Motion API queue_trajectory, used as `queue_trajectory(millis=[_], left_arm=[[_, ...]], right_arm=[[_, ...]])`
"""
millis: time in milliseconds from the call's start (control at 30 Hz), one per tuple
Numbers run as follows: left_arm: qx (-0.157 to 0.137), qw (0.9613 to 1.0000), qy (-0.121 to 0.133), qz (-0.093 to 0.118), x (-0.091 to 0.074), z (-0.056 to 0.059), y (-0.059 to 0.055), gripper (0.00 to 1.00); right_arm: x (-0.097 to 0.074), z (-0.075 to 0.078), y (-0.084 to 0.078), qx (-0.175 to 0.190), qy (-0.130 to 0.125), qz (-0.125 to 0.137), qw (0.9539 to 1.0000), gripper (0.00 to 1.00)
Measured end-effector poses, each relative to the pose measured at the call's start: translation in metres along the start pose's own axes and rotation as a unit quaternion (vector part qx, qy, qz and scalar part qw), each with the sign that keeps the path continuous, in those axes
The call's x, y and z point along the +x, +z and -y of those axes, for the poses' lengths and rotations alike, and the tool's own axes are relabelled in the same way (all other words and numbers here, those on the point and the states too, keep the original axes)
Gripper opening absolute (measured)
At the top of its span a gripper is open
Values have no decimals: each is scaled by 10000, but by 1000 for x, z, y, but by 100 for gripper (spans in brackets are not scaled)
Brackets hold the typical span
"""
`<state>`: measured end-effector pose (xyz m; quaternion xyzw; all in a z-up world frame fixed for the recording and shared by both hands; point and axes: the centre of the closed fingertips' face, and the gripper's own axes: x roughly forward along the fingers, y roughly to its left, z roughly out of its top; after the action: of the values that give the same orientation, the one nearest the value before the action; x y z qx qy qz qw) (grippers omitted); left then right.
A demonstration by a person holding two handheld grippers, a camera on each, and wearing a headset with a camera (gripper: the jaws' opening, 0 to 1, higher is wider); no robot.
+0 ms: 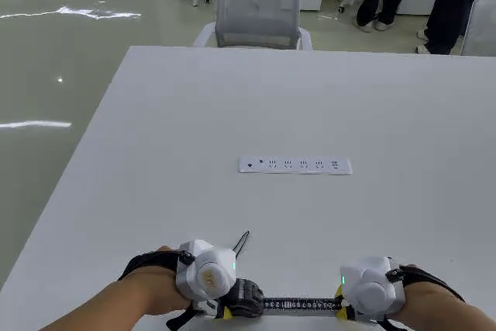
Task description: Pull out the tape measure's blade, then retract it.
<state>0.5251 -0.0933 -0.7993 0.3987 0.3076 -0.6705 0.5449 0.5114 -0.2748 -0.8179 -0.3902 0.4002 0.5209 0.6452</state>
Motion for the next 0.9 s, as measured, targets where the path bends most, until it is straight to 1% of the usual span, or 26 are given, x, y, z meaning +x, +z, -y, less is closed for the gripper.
queue_trajectory(millis=[567,900], left_arm=[[8,10000,-27,44,0,0,0,28],[-40,10000,-40,40,1,0,0,28]], right_arm=[[-3,-1,-3,31,2,-23,10000,12],[-4,1,-10,62,11,-70,10000,12]])
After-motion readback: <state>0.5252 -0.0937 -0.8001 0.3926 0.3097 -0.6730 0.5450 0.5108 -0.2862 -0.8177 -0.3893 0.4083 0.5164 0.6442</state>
